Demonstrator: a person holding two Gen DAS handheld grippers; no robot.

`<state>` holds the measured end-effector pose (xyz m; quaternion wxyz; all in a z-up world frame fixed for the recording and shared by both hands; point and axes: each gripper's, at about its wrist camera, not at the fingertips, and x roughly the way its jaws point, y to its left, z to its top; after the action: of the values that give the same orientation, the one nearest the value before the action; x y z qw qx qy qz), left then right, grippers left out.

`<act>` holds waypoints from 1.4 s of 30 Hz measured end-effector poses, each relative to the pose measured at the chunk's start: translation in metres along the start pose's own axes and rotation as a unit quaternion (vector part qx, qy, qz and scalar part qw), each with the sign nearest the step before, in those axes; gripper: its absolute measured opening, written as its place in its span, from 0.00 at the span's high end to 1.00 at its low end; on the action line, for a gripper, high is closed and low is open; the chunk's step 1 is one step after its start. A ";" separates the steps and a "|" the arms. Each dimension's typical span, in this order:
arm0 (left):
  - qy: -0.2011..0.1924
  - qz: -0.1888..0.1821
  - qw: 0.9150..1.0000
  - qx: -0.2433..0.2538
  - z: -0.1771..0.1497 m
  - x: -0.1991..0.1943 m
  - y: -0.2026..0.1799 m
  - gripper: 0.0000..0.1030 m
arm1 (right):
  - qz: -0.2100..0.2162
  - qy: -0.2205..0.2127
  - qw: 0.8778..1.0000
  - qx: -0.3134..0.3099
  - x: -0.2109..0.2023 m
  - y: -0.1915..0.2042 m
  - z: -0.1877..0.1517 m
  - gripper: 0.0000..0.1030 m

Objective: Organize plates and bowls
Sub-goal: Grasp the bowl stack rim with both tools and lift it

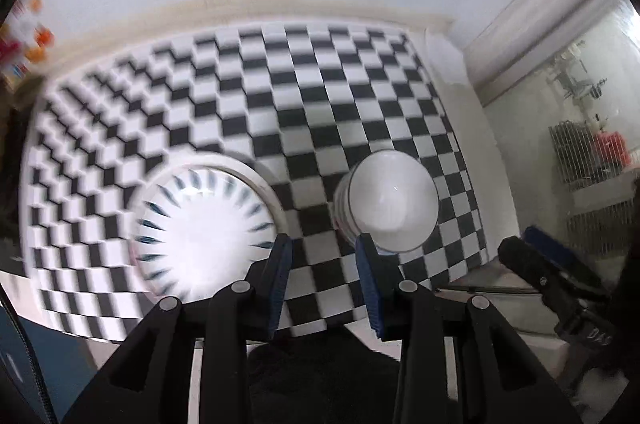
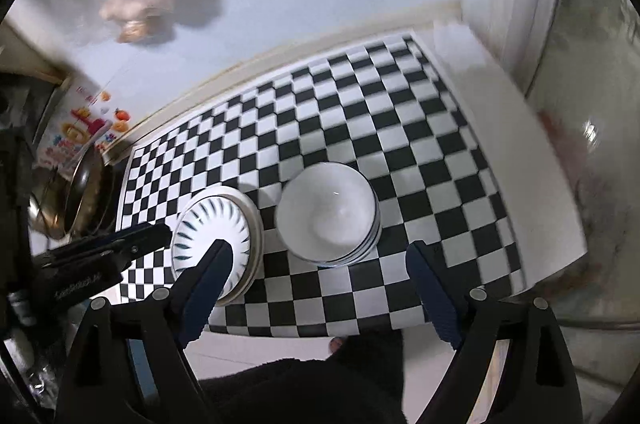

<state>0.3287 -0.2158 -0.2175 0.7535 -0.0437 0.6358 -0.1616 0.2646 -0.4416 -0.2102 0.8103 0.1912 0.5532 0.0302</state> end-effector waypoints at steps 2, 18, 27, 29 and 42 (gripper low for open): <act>0.034 -0.017 0.999 -0.017 0.011 0.029 0.005 0.70 | 0.007 0.016 1.000 0.022 0.025 -0.018 0.005 0.12; 0.194 -0.110 0.970 -0.096 0.051 0.168 0.020 0.70 | 0.107 0.141 0.974 0.139 0.192 -0.092 0.009 0.15; 0.217 -0.137 0.962 -0.096 0.057 0.189 0.019 0.62 | 0.117 0.177 0.968 0.136 0.230 -0.087 0.014 0.34; 0.218 -0.143 0.961 -0.093 0.057 0.192 0.019 0.58 | 0.114 0.179 0.967 0.138 0.236 -0.089 0.014 0.41; 0.176 -0.125 0.974 -0.062 0.051 0.183 0.008 0.58 | 0.130 0.165 0.967 0.145 0.248 -0.100 0.012 0.44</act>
<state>0.4055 -0.2698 -0.3831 0.5994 -0.1405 0.7567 -0.2198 0.3555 -0.4729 -0.4603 0.6606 0.3696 0.6478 0.0862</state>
